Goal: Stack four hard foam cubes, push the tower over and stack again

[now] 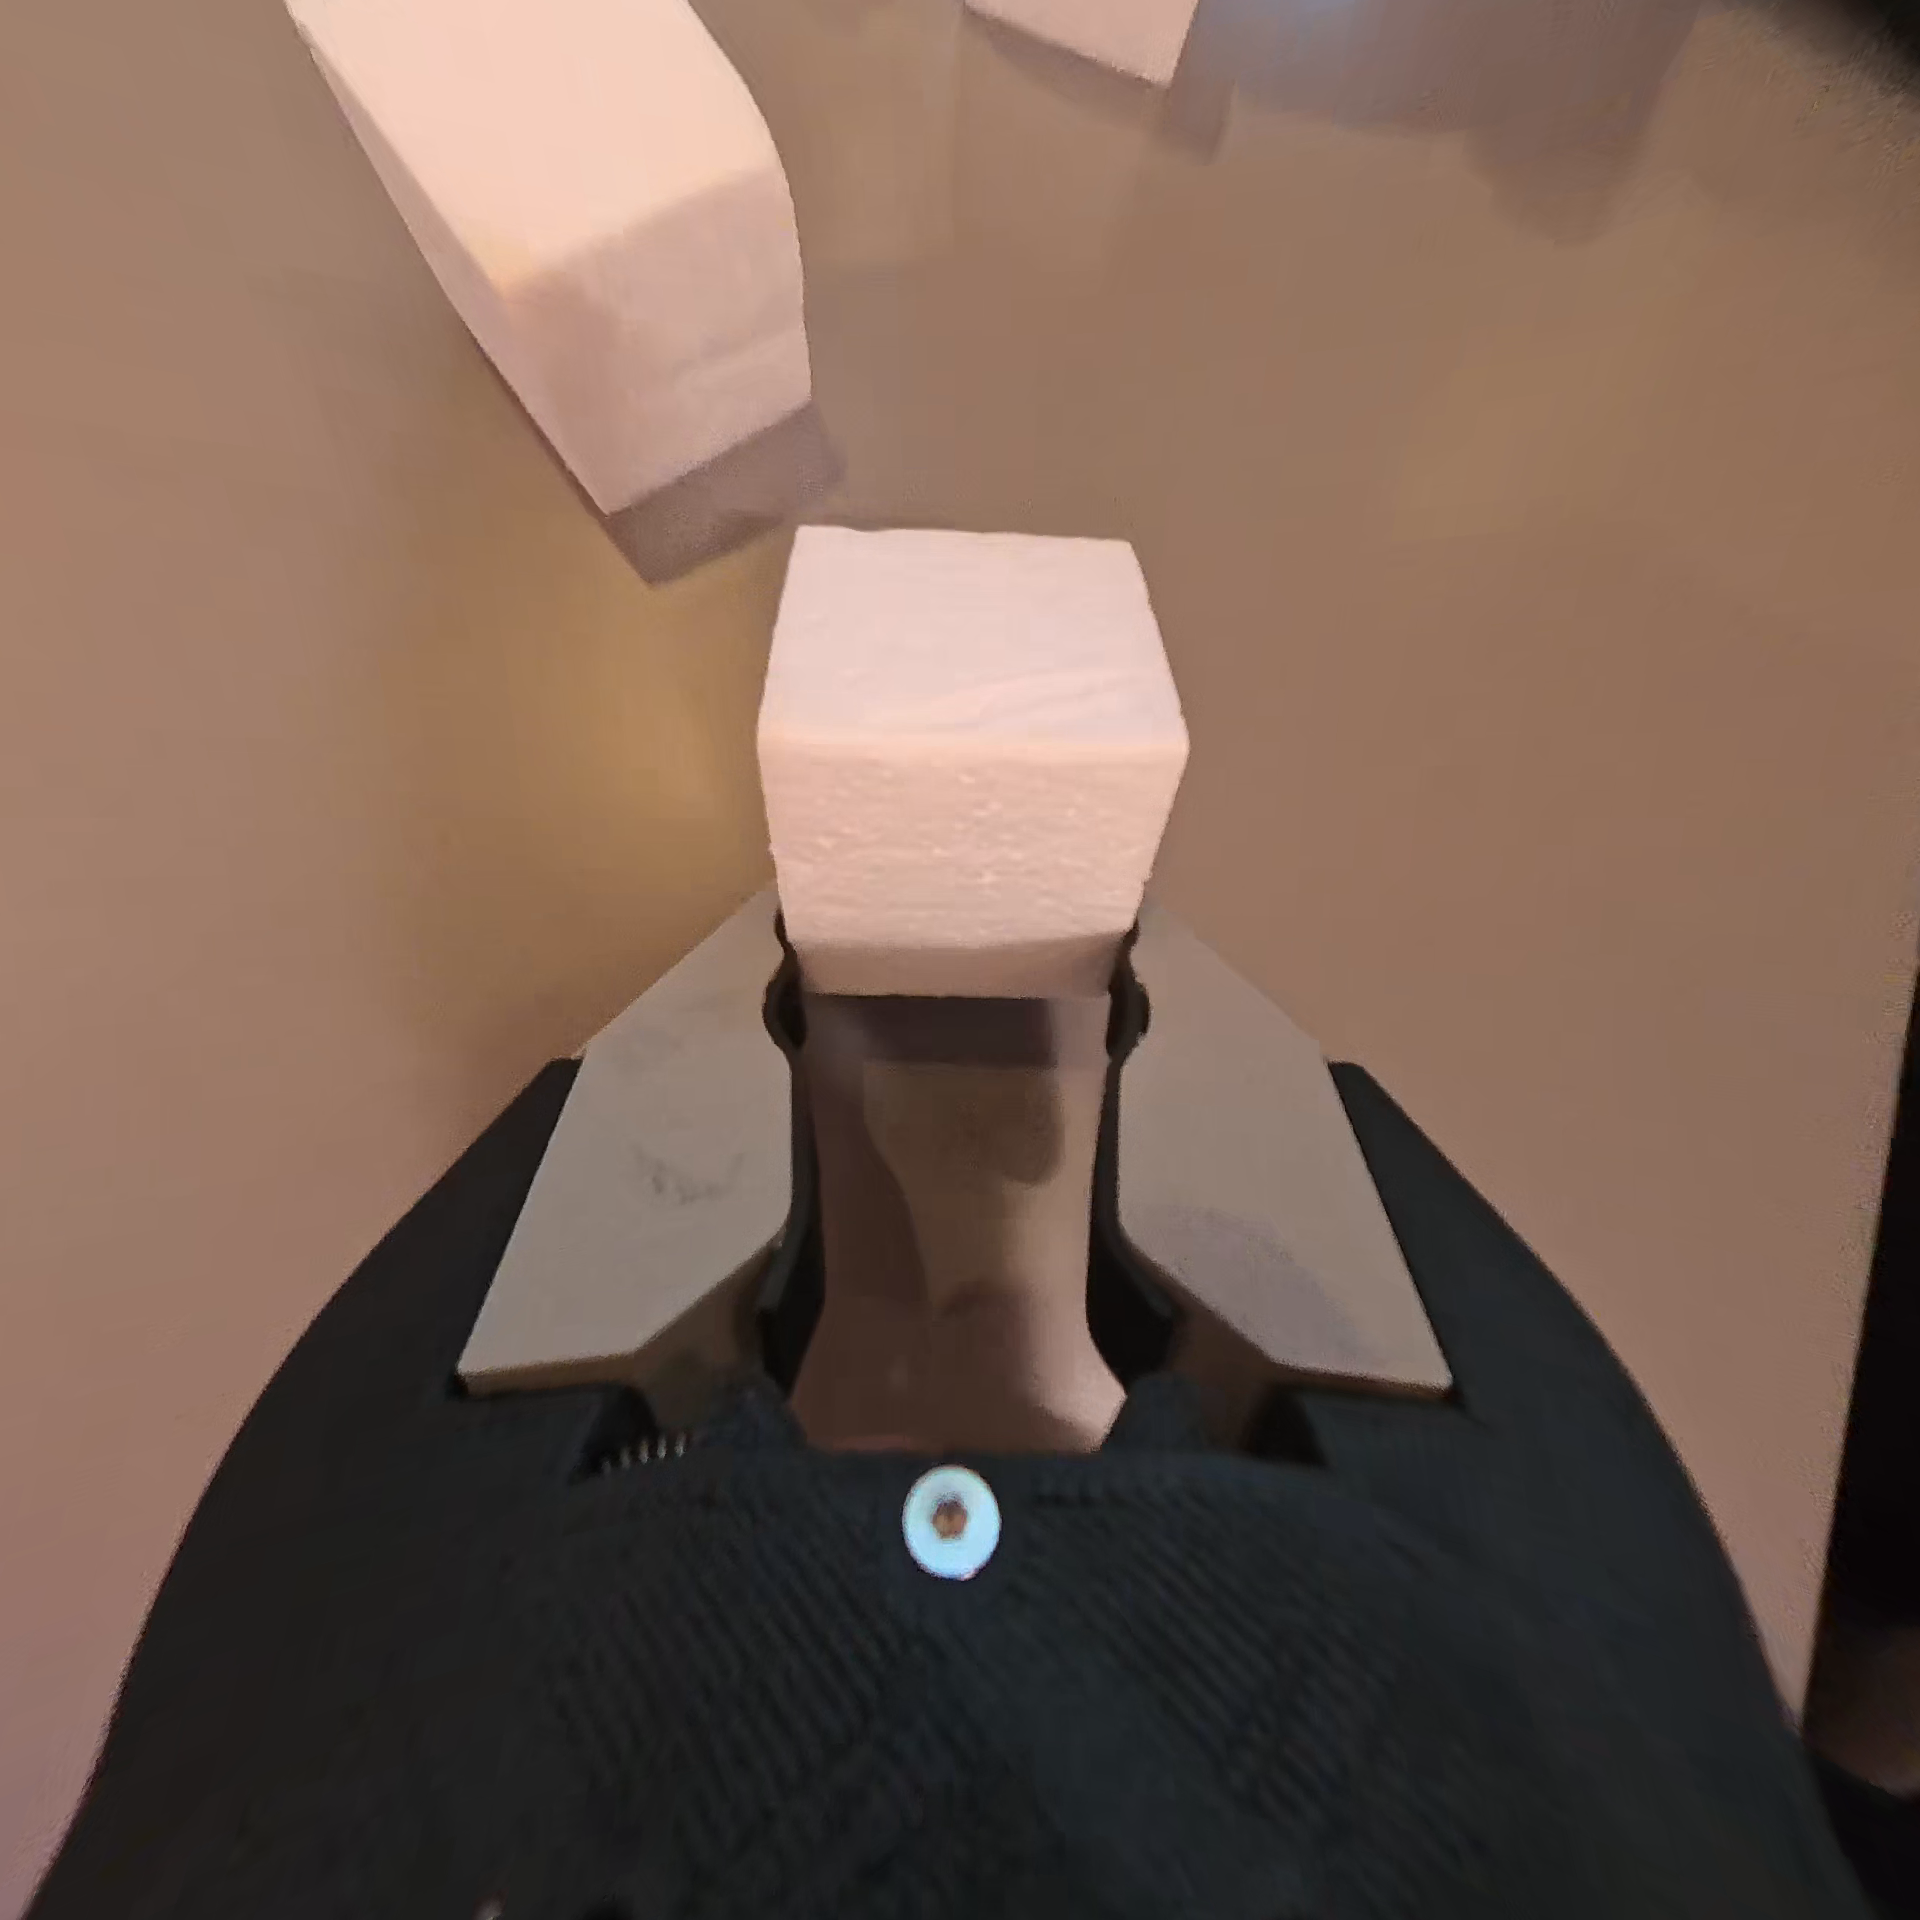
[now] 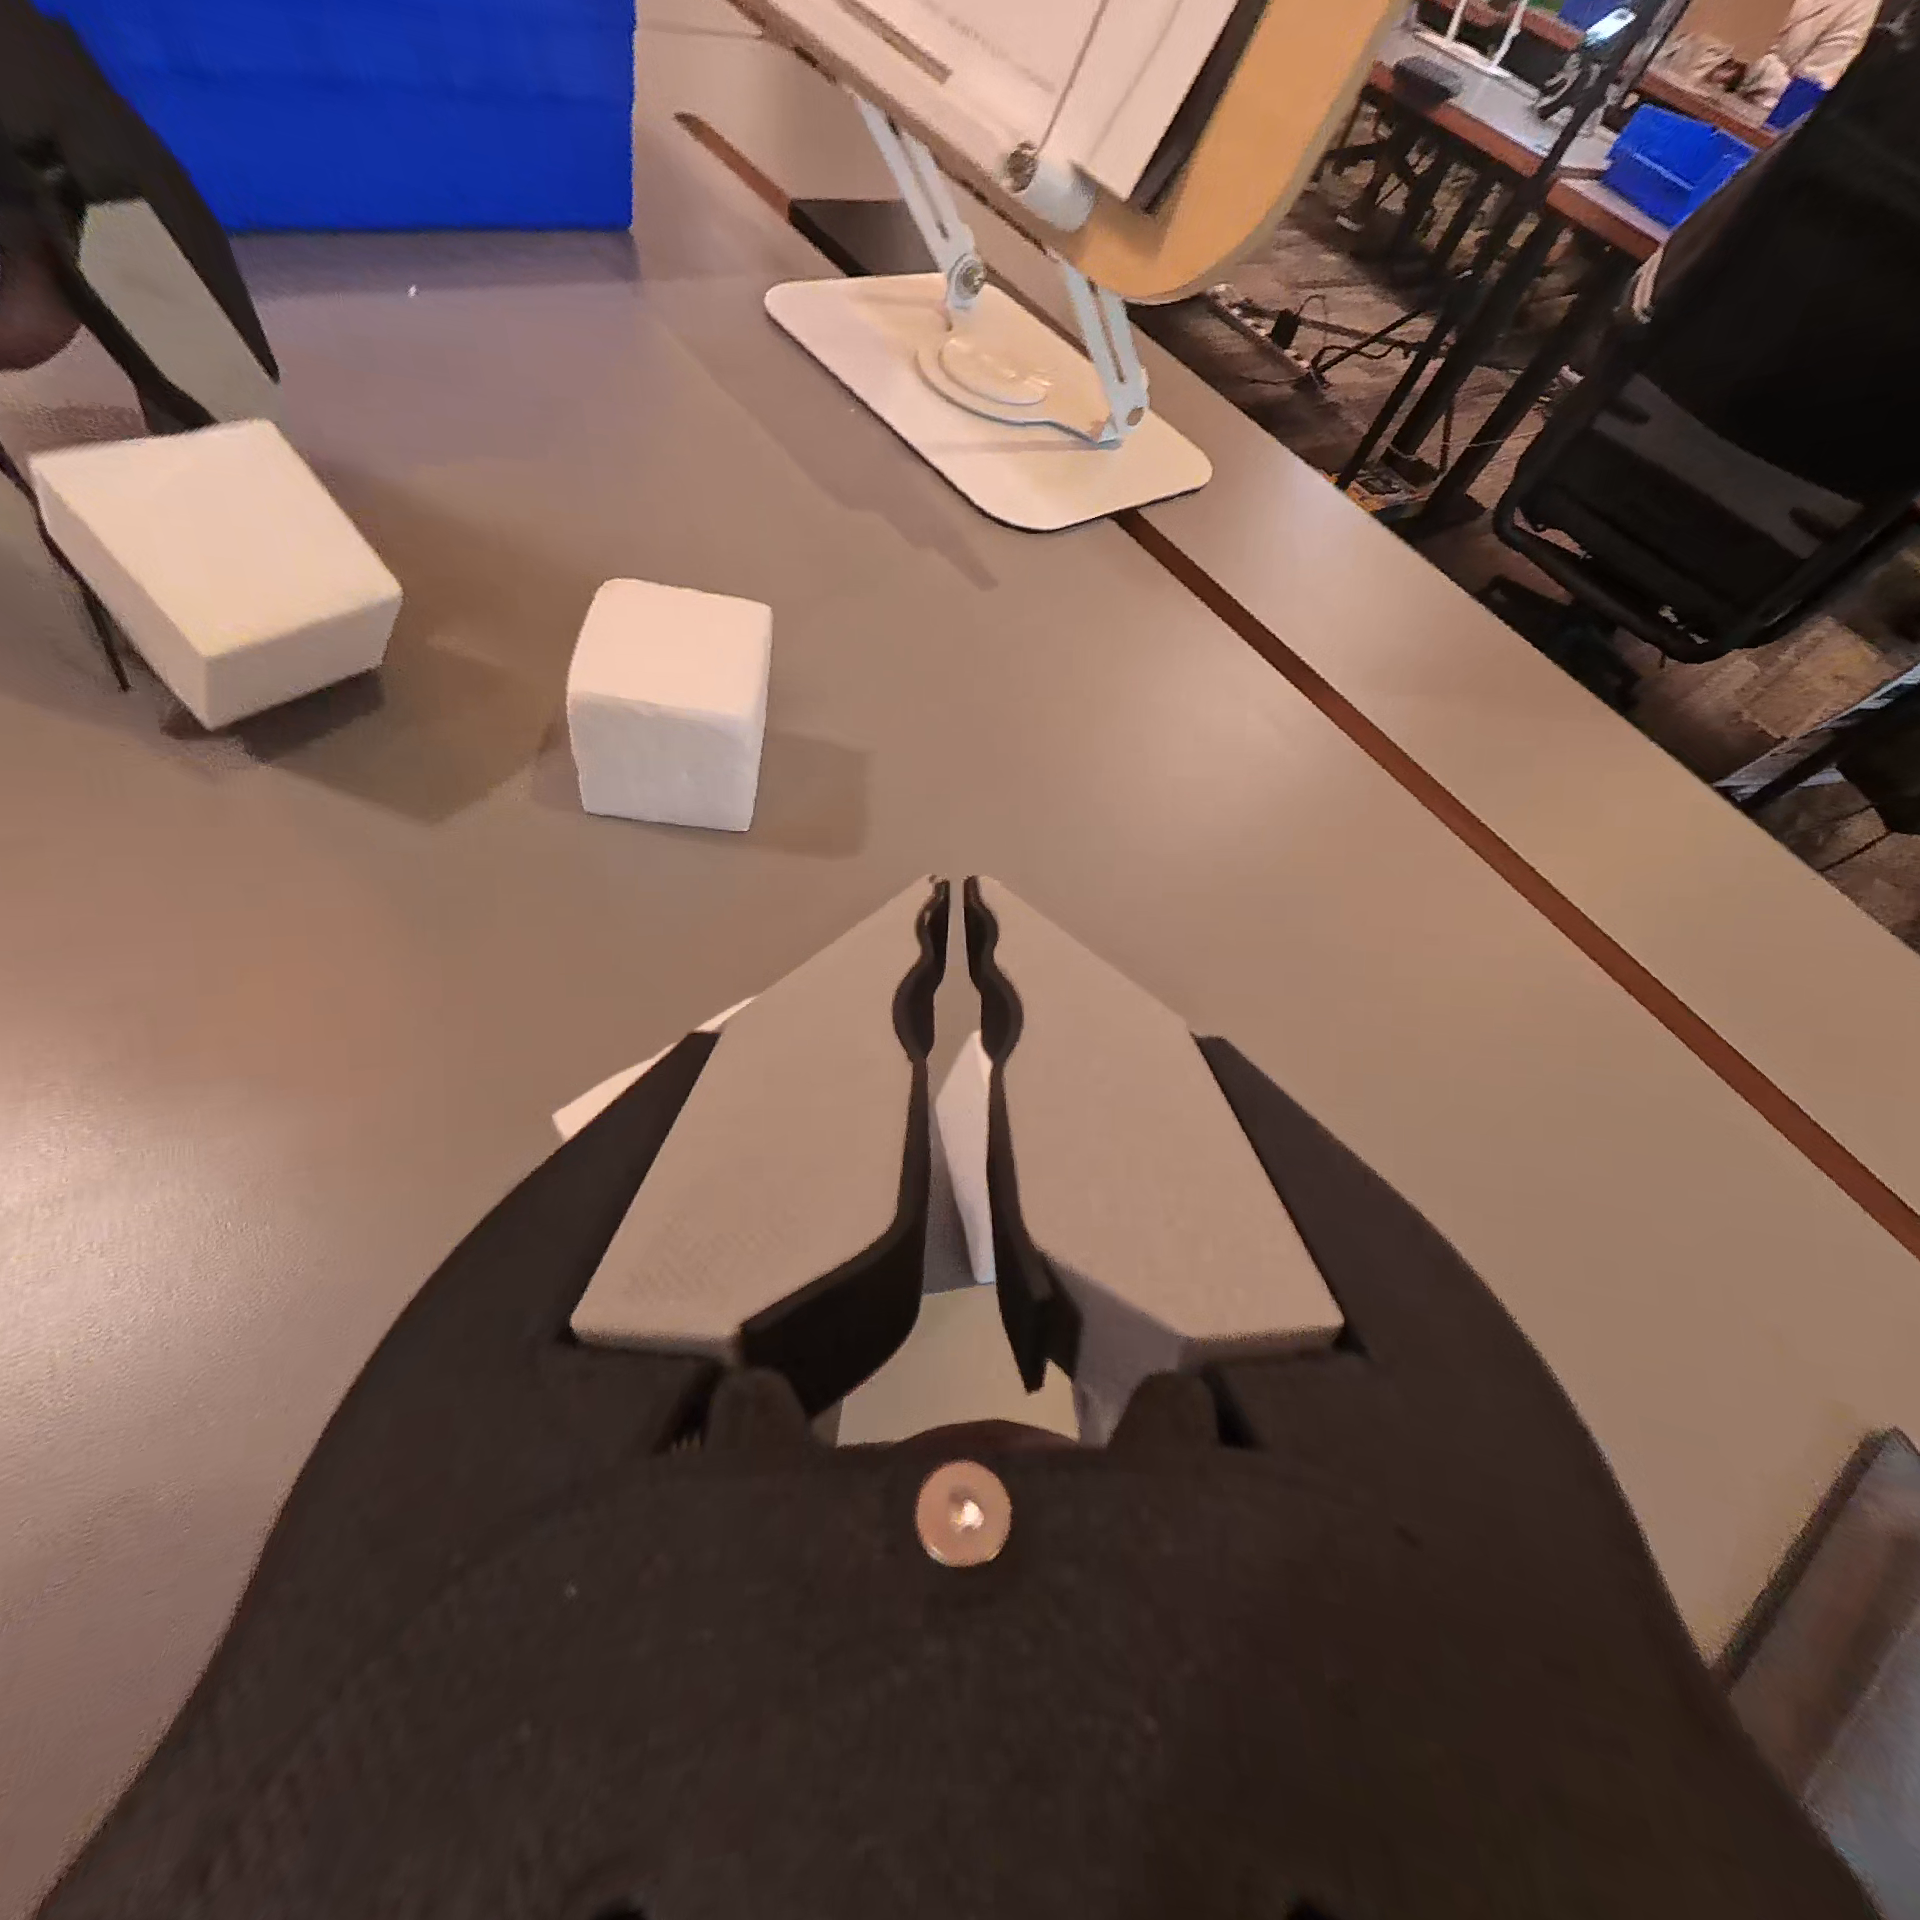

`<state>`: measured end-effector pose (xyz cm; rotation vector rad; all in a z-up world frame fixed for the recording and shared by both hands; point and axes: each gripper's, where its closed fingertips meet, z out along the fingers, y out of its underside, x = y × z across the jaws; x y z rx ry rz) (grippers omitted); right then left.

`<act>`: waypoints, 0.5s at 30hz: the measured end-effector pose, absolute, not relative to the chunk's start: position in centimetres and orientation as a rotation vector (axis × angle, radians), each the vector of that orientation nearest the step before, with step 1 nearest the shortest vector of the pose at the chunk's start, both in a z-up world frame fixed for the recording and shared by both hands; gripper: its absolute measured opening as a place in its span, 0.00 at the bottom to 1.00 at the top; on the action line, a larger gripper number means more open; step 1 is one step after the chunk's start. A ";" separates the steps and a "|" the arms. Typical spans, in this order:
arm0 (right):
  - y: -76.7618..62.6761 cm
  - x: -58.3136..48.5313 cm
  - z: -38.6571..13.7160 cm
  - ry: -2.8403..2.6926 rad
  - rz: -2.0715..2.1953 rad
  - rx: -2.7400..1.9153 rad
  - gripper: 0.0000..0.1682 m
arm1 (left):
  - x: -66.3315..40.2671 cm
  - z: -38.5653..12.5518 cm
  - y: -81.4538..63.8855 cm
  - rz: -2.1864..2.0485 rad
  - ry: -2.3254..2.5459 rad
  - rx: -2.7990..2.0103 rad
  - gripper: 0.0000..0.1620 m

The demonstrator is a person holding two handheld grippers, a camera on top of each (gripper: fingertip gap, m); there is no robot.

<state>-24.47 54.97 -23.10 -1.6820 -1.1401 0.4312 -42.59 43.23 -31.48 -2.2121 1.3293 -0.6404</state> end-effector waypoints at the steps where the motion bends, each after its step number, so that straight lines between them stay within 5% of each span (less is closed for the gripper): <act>1: 54.8 -24.7 -23.3 -1.158 0.425 -1.679 0.00 | -42.7 -31.5 43.2 -0.643 1.328 -2.212 0.35; 15: 52.3 -26.7 -23.0 -1.273 0.555 -1.592 0.04 | -42.5 -27.7 43.9 -0.767 1.192 -2.074 0.35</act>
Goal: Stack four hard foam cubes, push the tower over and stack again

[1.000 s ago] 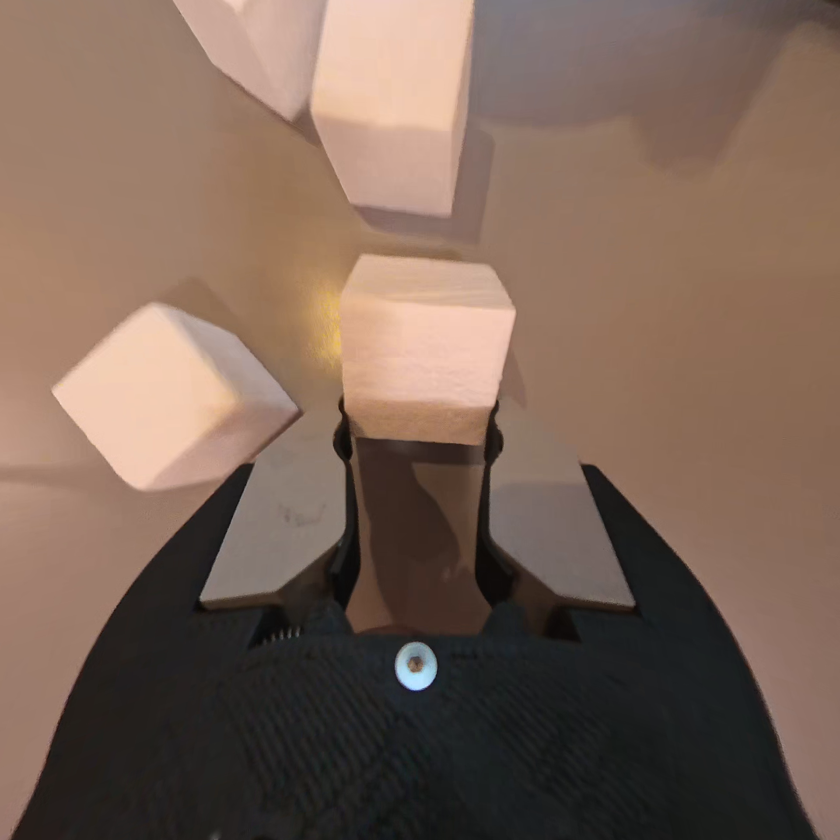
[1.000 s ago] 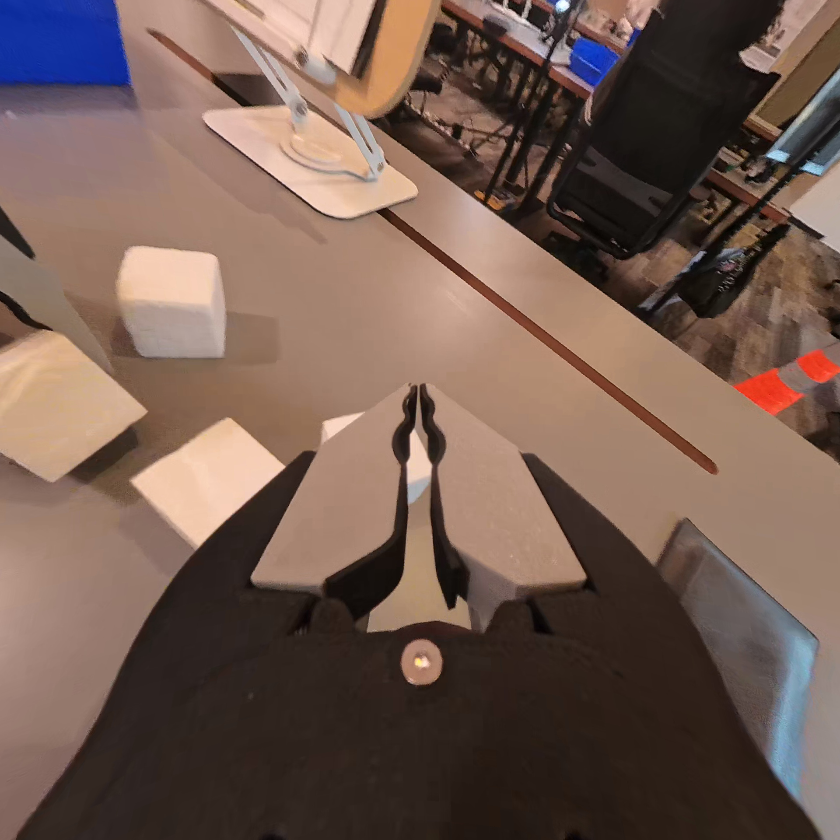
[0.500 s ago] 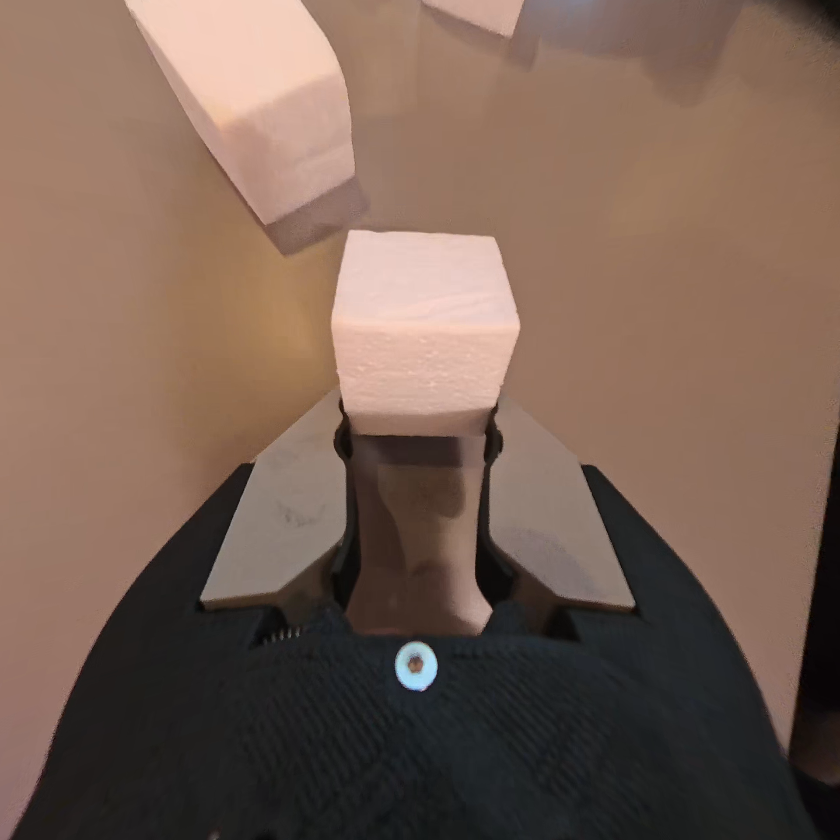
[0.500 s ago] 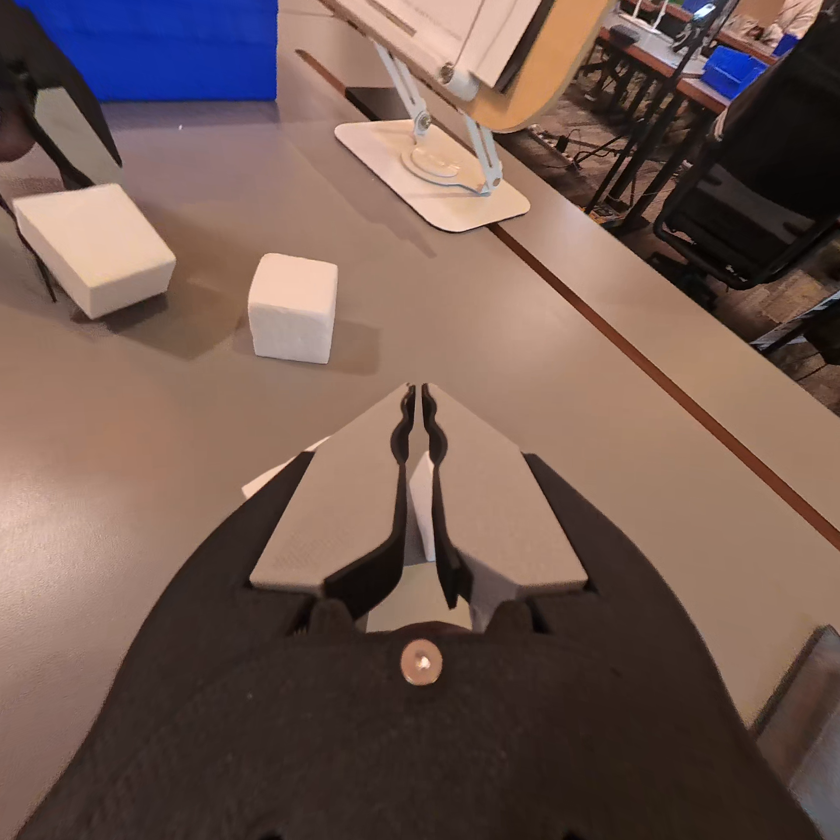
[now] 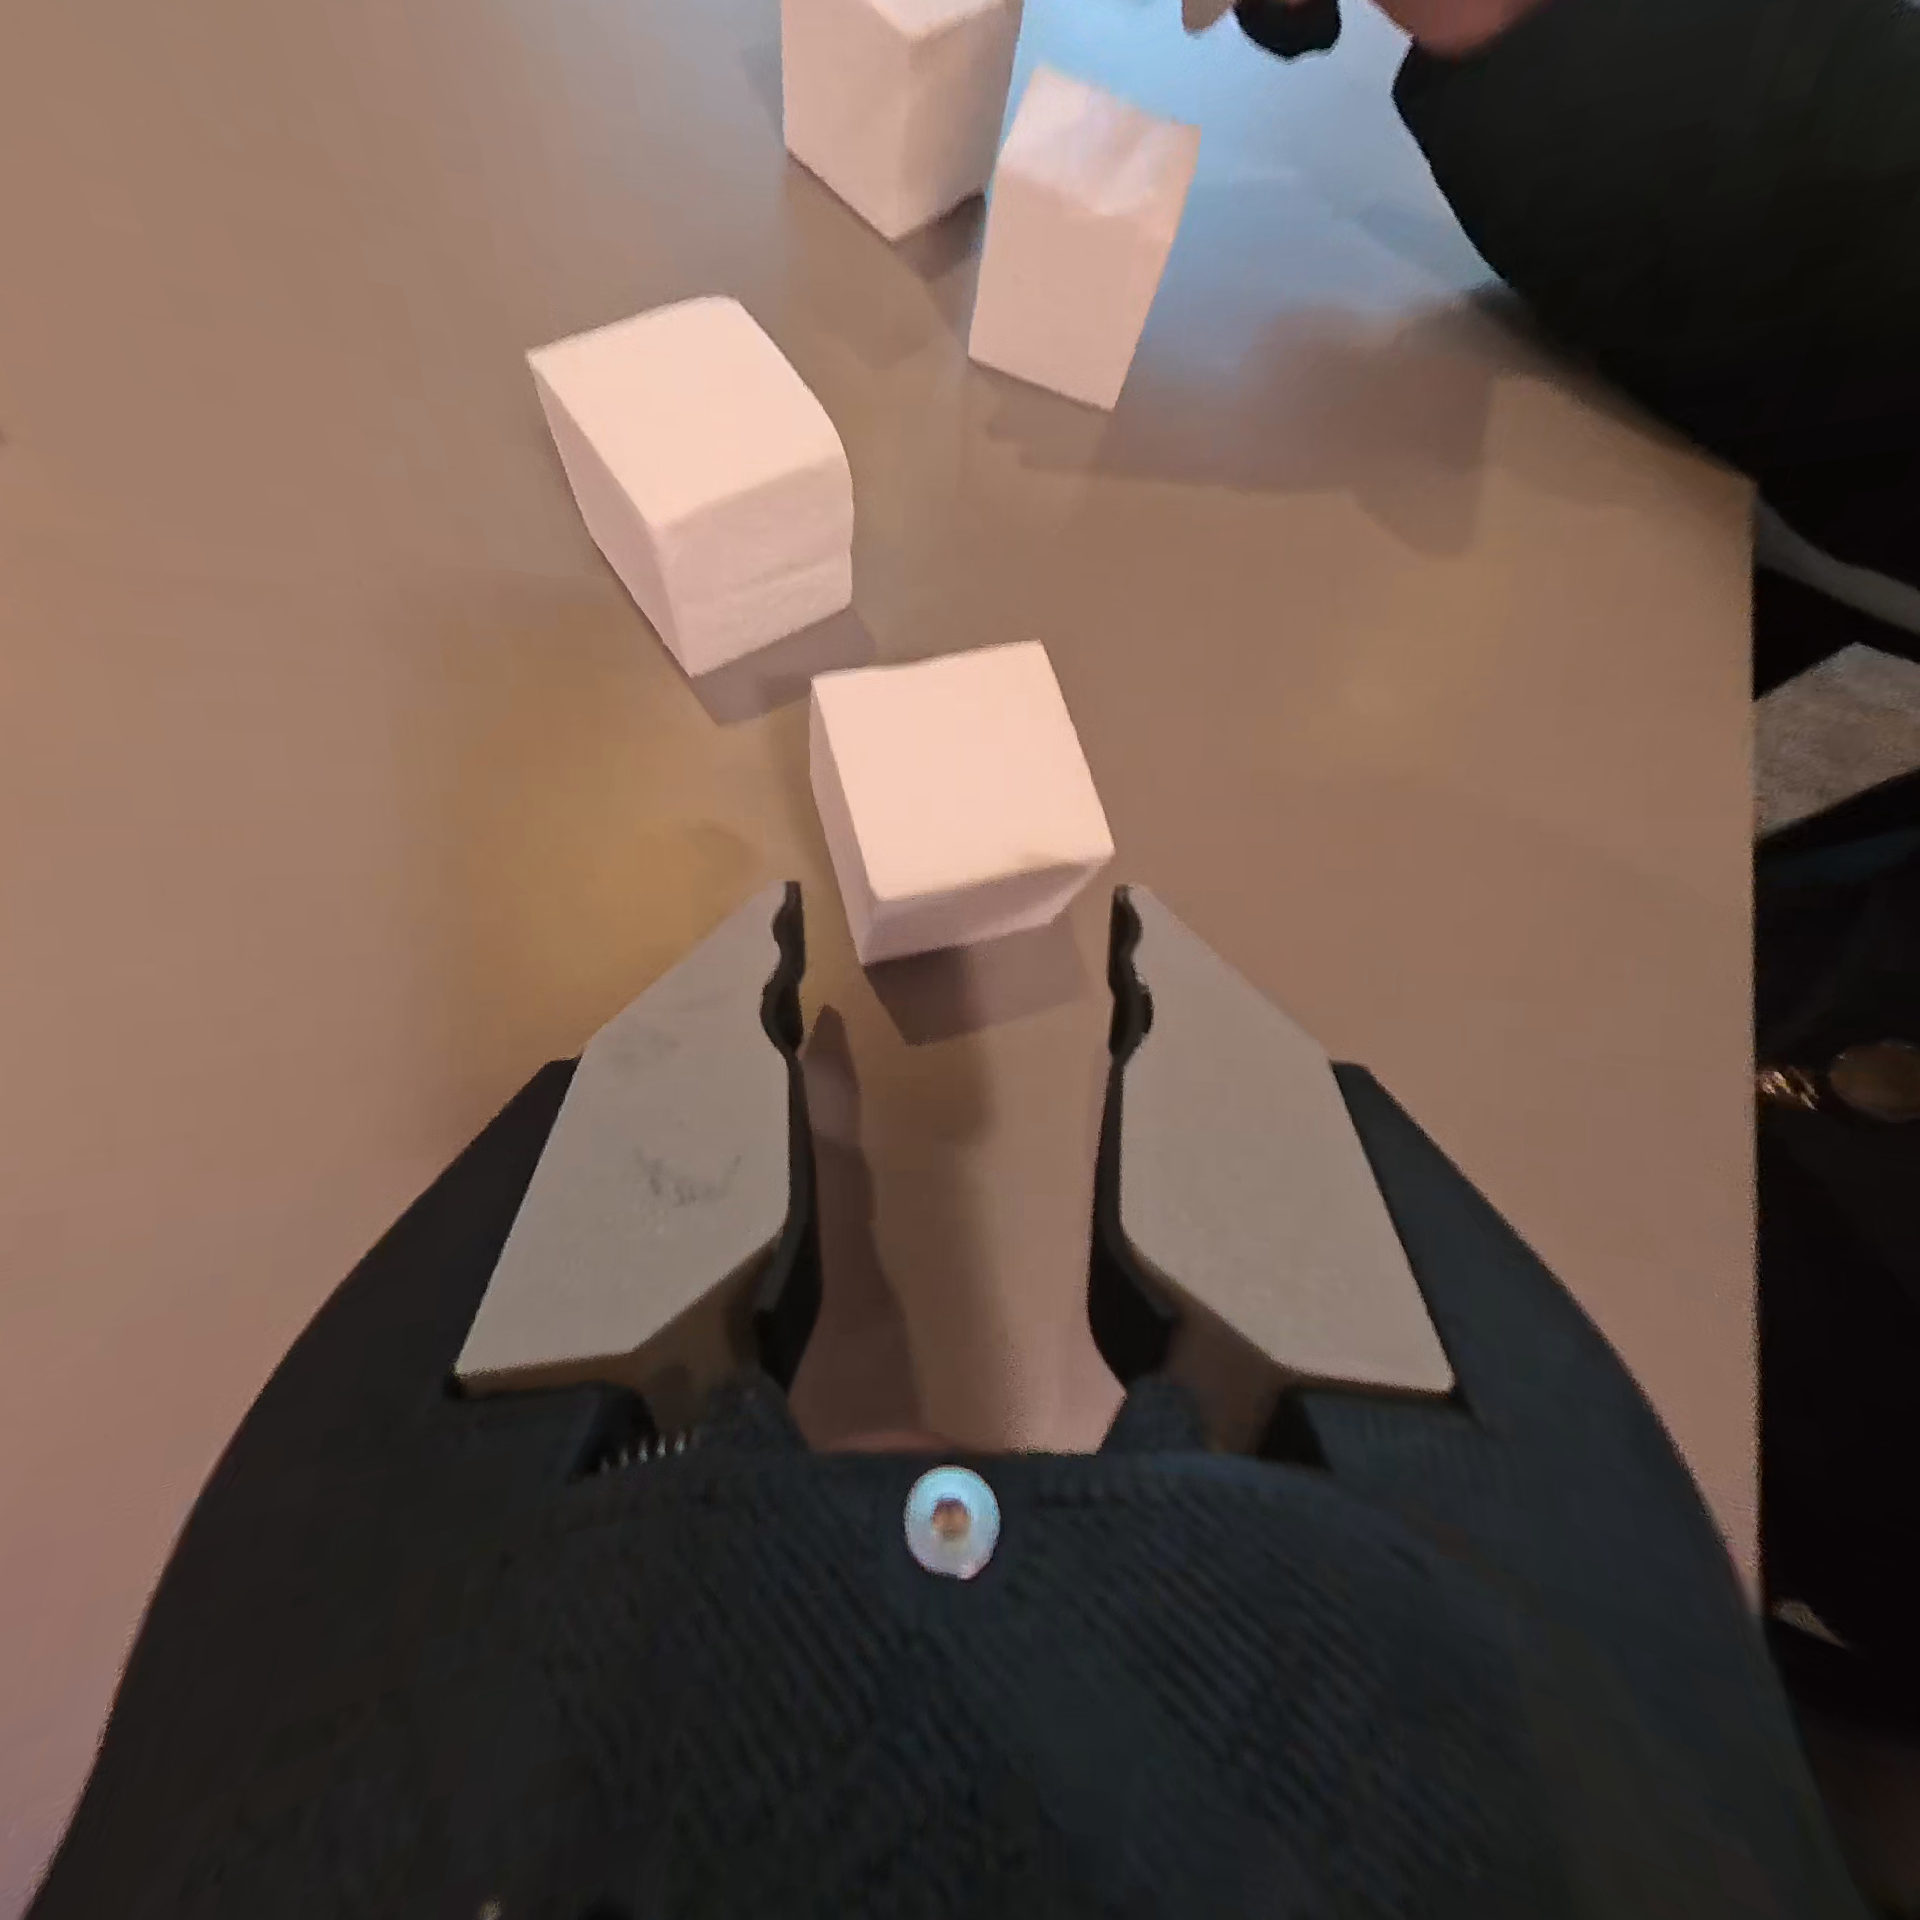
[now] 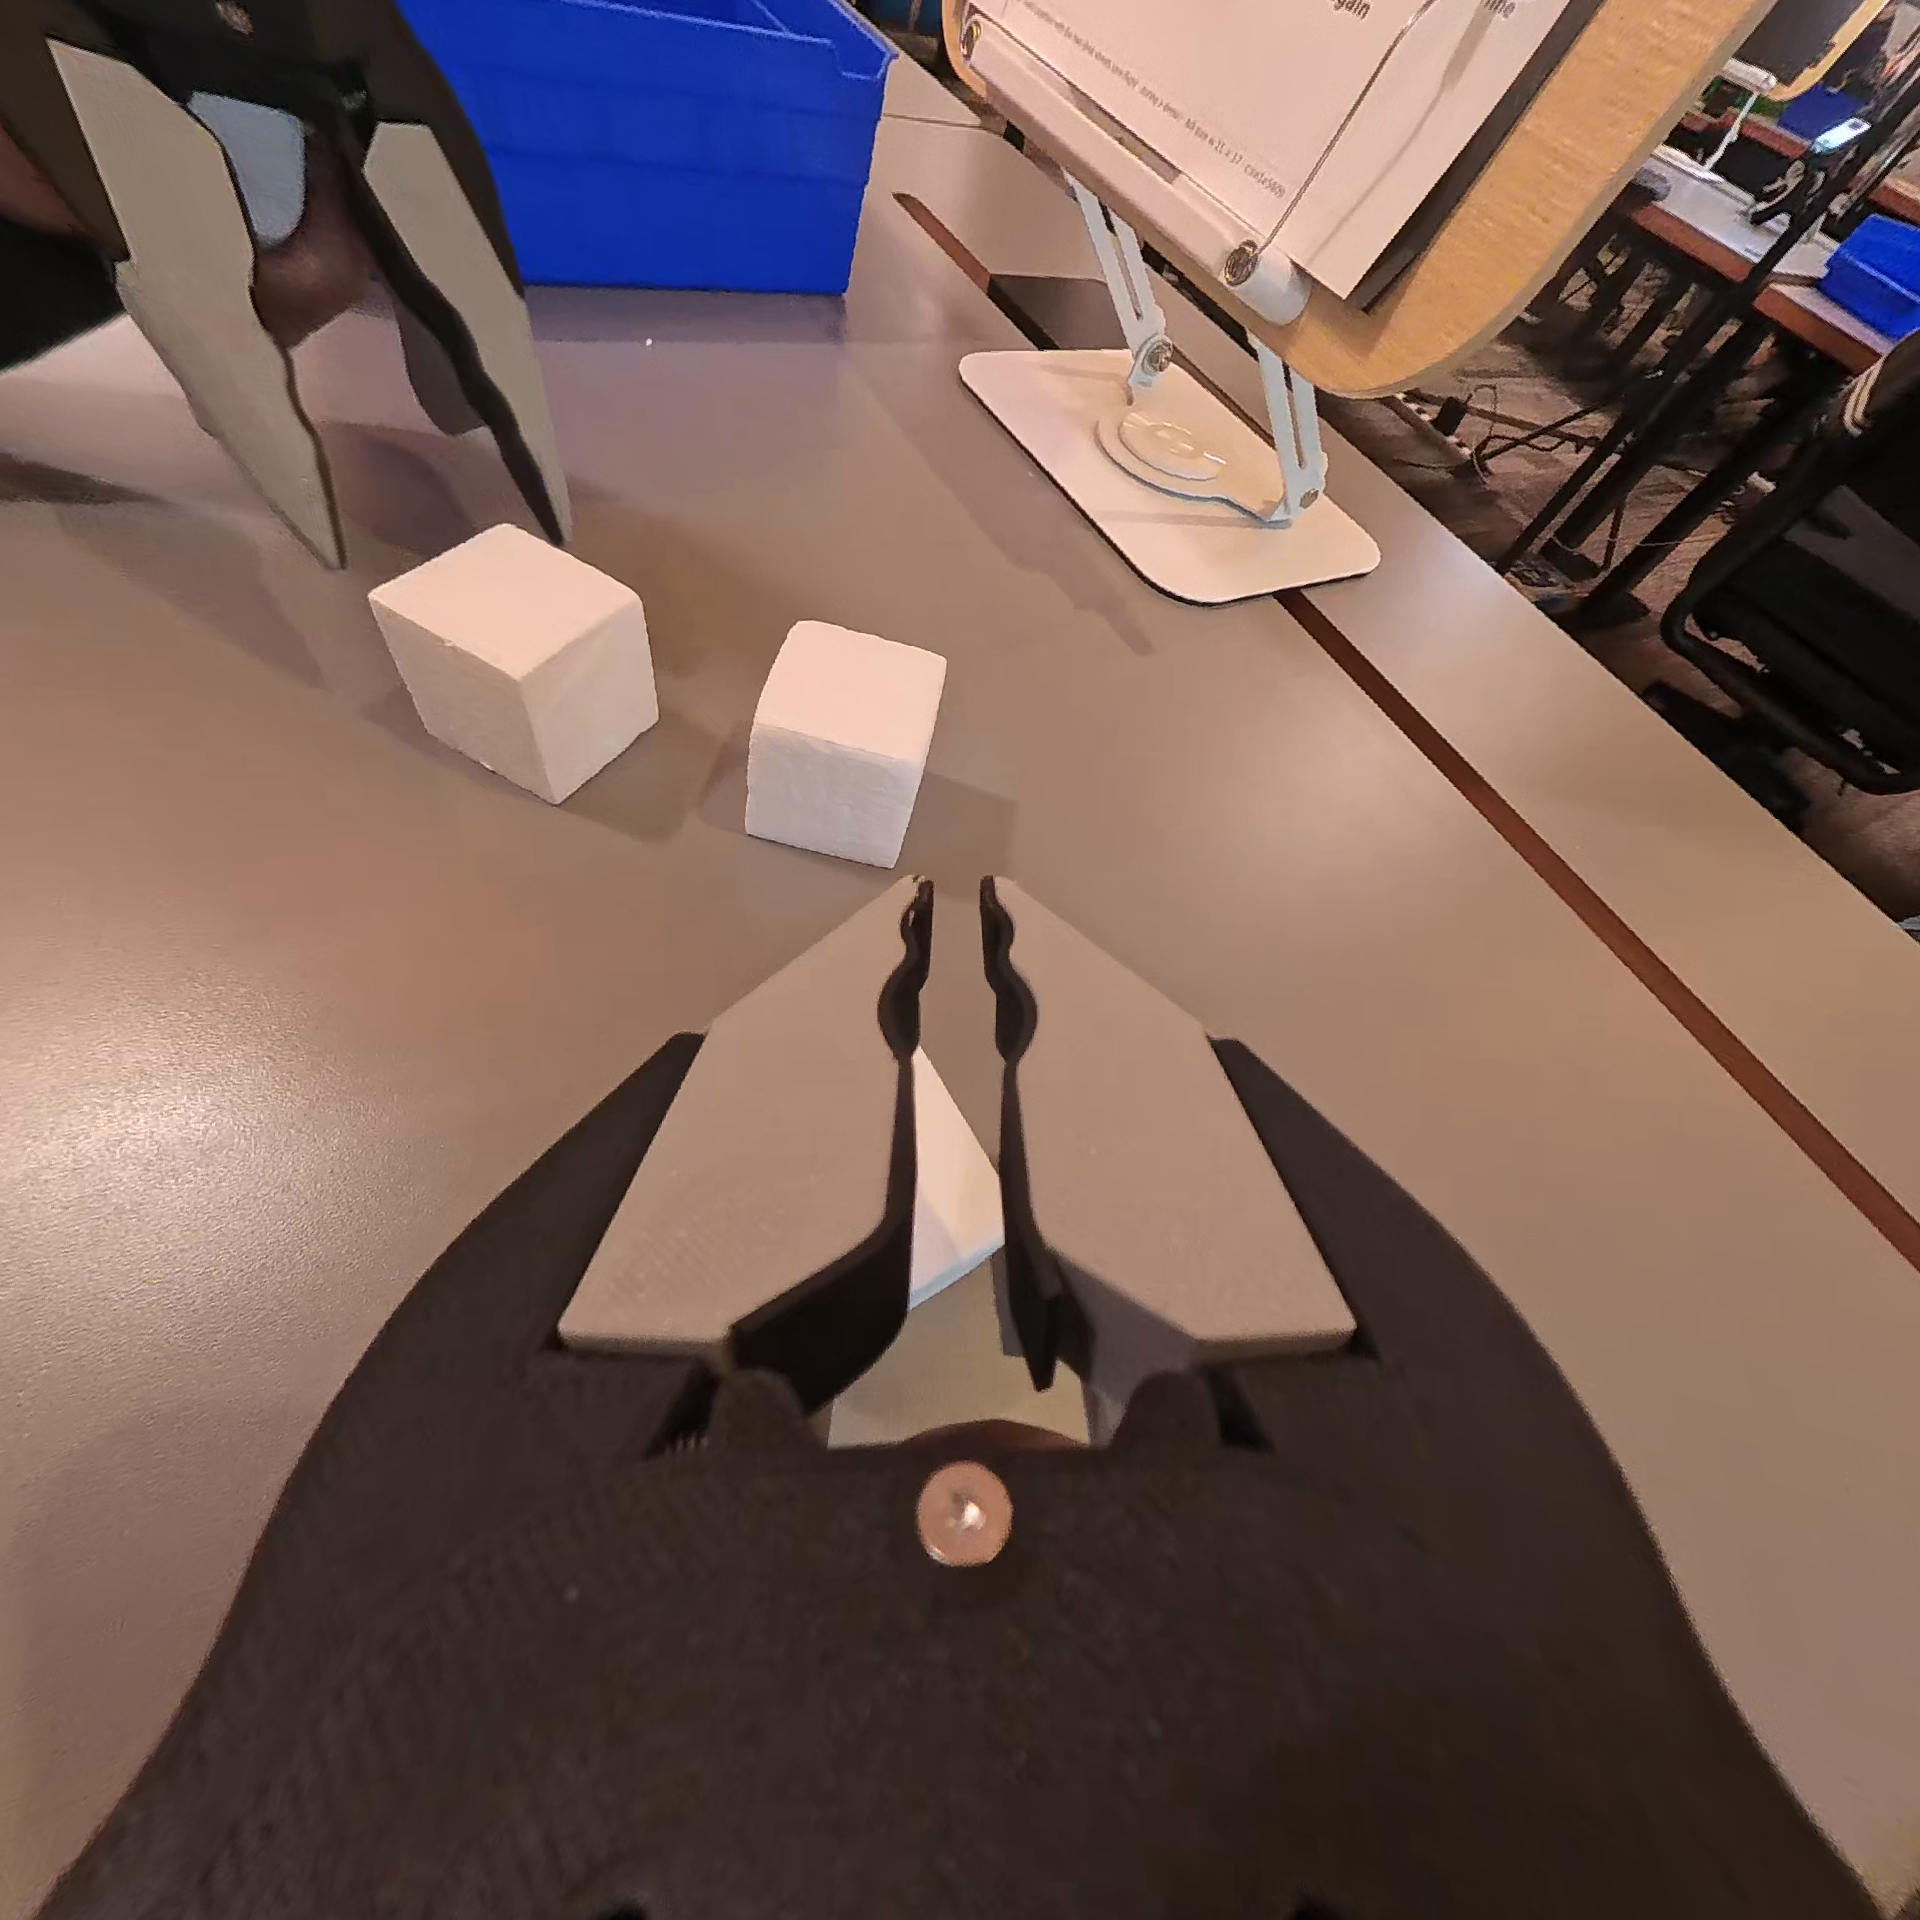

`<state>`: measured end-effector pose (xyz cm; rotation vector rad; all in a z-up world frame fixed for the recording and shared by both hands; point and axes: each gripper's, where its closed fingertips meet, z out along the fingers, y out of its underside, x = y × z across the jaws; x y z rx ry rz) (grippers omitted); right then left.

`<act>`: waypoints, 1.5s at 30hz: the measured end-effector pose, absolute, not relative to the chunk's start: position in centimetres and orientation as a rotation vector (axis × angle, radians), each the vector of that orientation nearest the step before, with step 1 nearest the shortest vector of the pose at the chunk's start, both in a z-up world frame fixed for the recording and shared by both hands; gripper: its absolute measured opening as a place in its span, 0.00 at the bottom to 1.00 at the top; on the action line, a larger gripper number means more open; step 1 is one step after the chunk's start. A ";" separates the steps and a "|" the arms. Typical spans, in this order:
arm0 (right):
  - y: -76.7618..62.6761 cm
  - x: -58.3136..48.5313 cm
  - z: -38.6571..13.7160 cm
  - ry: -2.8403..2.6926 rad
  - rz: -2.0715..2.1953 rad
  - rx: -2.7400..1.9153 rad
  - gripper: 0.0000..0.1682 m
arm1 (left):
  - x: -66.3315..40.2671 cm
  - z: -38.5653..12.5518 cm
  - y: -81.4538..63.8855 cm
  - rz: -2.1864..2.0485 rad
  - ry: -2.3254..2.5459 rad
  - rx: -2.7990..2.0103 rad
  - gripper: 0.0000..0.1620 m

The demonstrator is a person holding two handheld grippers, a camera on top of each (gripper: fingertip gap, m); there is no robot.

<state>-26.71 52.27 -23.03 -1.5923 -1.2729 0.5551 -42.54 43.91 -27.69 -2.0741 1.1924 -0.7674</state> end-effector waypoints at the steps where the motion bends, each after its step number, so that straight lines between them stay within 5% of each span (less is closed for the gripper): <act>1: 52.3 -26.7 -23.0 -1.274 0.553 -1.592 0.04 | -42.2 -27.5 44.3 -0.753 1.179 -2.055 0.35; 45: 51.5 -26.8 -25.6 -1.399 0.481 -1.641 0.00 | -39.0 -28.5 43.1 -0.796 1.262 -2.037 0.34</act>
